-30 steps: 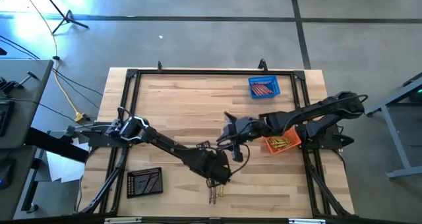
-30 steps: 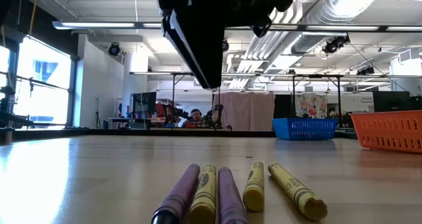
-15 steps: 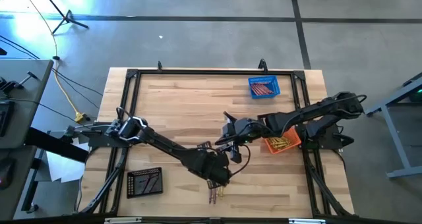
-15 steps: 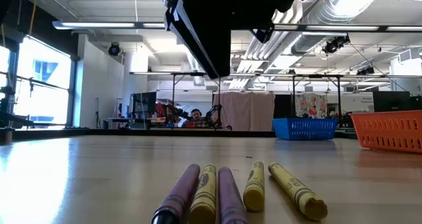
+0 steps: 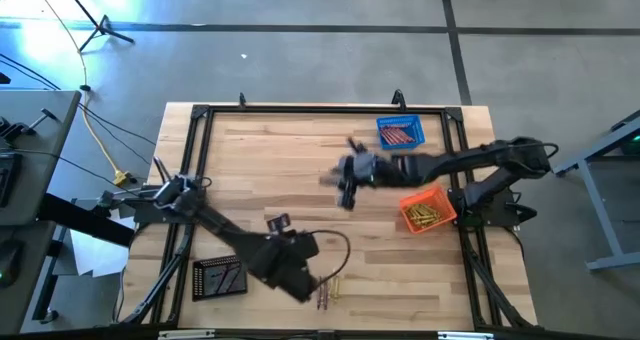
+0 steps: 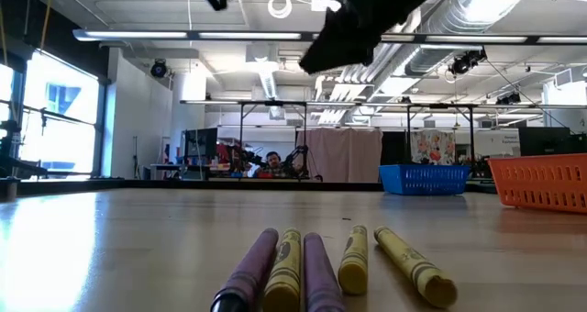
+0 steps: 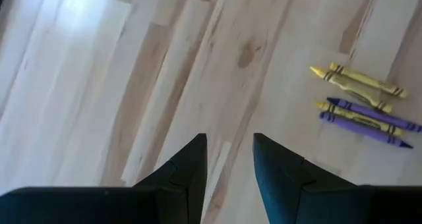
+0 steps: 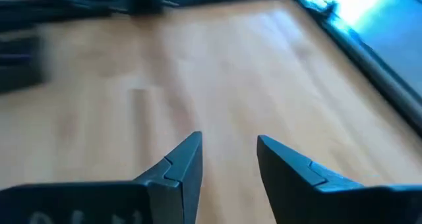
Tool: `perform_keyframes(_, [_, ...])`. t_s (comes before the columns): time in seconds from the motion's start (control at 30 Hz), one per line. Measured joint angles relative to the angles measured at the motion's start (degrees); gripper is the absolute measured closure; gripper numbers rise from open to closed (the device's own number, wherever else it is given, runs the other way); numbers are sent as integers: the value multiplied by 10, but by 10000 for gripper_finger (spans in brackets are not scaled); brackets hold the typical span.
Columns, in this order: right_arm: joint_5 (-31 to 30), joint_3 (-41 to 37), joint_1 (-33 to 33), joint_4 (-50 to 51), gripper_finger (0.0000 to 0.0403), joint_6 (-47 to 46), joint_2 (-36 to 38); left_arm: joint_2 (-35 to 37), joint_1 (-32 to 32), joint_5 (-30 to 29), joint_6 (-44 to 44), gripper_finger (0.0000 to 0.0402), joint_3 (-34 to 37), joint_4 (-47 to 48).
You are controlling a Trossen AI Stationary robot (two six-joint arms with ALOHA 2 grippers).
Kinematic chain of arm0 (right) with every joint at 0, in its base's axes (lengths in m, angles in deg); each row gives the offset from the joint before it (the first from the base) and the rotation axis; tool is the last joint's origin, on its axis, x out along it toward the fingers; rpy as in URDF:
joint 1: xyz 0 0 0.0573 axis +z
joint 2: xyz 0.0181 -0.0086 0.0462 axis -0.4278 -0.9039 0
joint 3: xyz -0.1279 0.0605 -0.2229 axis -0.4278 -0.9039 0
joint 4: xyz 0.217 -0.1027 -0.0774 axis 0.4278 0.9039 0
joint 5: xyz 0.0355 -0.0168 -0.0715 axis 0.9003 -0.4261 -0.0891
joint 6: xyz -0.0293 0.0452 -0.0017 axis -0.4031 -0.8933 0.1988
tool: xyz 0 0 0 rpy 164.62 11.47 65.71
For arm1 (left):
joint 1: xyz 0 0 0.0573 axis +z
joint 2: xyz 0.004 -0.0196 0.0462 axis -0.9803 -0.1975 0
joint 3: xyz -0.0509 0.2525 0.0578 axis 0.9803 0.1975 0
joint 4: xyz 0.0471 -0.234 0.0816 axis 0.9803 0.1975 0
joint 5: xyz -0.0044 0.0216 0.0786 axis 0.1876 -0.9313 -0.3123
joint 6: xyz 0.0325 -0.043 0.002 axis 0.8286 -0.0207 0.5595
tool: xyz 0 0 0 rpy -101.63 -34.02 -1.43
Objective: Sort crayons
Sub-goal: Put the violet crayon into the black basket
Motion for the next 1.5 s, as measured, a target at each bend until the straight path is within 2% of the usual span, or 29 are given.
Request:
perform_keyframes(0.13, [-2, 0, -95, 88, 270, -7, 28, 0, -26, -18, -32, 291, 3, 10])
perform_keyframes(0.23, [18, 0, -181, 177, 270, -33, 56, -6, -39, -21, -40, 291, 3, 10])
perform_keyframes(0.3, [59, 0, -239, 228, 270, -49, 76, -11, -45, -28, -48, 291, 3, 13])
perform_keyframes(0.4, [151, 0, -311, 287, 270, -58, 96, -13, -45, -44, -57, 291, 3, 12])
perform_keyframes(0.53, [250, 0, -365, 298, 270, -1, 110, -14, -39, -64, -65, 291, 3, 10])
perform_keyframes(0.63, [269, 0, -378, 299, 270, 50, 113, -14, -32, -77, -75, 291, 3, -3])
perform_keyframes(0.7, [269, 0, -380, 300, 270, 39, 113, -14, -28, -74, -76, 291, 3, -20])
perform_keyframes(0.9, [269, 0, -376, 292, 270, -144, 113, -37, -16, 1, -68, 291, 2, -105])
perform_keyframes(1.03, [269, 0, -376, 292, 270, -226, 113, -67, -13, 35, -89, 291, 2, -166])
perform_keyframes(1.23, [269, 0, -376, 291, 270, -256, 113, -110, -18, 22, -211, 291, 3, -161])
perform_keyframes(1.5, [268, 0, -376, 292, 270, -256, 112, -134, -29, 72, -314, 291, 3, -165])
